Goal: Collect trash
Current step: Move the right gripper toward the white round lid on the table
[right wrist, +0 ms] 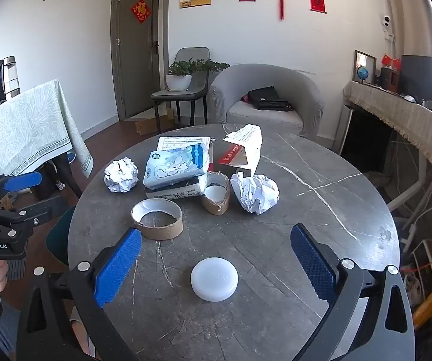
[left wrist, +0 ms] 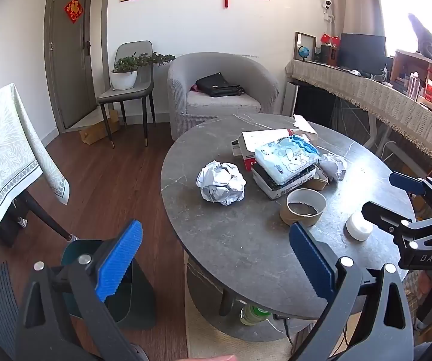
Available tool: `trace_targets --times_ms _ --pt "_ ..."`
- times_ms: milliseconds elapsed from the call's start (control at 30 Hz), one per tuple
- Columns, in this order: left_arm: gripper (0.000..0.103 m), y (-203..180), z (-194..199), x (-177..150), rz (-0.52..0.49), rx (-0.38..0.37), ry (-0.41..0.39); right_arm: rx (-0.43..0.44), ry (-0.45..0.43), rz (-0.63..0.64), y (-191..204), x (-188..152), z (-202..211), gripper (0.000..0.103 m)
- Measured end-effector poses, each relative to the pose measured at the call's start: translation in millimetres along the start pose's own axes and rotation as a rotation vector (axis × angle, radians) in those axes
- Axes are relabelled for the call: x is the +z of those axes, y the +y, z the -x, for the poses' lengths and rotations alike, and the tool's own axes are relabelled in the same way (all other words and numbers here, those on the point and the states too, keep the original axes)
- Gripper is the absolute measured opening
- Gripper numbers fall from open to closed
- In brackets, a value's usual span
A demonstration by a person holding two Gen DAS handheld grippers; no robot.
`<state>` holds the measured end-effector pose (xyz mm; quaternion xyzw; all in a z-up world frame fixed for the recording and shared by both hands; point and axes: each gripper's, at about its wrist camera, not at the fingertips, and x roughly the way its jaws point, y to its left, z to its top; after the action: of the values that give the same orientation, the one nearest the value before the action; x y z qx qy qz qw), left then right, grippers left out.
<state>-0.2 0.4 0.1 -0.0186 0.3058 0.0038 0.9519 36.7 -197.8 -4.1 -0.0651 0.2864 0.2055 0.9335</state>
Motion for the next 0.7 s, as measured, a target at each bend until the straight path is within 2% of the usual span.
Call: trace_targets --times_ms 700 --pt "0.100 -1.8 -4.0 -0.5 0.000 -0.003 0.004 0.002 0.001 -0.006 -5.8 0.7 2.6 0.100"
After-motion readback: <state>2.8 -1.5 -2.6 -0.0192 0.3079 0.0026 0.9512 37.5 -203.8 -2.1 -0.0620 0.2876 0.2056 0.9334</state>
